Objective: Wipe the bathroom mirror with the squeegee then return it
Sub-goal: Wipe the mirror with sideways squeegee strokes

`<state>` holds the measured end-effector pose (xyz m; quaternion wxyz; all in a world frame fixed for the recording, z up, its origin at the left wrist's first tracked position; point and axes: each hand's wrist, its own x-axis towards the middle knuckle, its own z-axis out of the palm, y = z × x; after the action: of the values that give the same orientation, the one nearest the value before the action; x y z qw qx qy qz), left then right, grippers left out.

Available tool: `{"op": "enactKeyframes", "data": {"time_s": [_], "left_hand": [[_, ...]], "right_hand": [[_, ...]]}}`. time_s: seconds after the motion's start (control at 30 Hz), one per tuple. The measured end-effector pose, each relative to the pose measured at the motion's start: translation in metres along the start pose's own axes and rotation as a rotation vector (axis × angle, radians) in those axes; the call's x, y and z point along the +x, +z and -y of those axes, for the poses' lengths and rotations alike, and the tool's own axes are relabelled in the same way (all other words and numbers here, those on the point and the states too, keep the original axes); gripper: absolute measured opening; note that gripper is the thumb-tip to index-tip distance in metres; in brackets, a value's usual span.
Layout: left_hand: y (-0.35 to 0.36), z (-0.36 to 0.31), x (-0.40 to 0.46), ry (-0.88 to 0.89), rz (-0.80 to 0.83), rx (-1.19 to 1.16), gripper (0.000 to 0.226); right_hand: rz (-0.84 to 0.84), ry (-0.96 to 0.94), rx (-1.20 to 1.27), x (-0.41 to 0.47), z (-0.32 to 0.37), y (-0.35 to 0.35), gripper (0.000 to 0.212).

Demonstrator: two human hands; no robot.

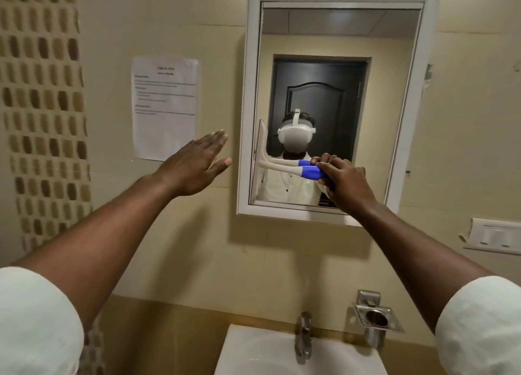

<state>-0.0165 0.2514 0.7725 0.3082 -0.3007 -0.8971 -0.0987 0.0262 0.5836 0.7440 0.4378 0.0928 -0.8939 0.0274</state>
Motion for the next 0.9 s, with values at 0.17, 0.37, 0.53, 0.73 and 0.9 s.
{"op": "enactKeyframes", "data": {"time_s": [0.17, 0.37, 0.53, 0.73, 0.9], "left_hand": [[0.004, -0.001, 0.0, 0.0, 0.001, 0.002, 0.065], [0.01, -0.009, 0.007, 0.027, -0.011, -0.015, 0.067], [0.018, -0.015, 0.012, 0.041, -0.002, -0.021, 0.066], [0.028, -0.032, 0.022, 0.078, -0.004, -0.05, 0.065], [0.04, -0.053, 0.035, 0.117, -0.01, -0.091, 0.065]], "right_hand": [[0.008, 0.014, 0.011, -0.004, -0.002, 0.001, 0.048], [0.025, 0.01, -0.034, -0.006, -0.01, -0.008, 0.048], [0.02, 0.023, -0.037, -0.018, -0.025, -0.022, 0.051], [0.006, 0.046, -0.085, -0.035, -0.052, -0.044, 0.048], [0.036, 0.127, -0.168, -0.051, -0.083, -0.064, 0.05]]}}
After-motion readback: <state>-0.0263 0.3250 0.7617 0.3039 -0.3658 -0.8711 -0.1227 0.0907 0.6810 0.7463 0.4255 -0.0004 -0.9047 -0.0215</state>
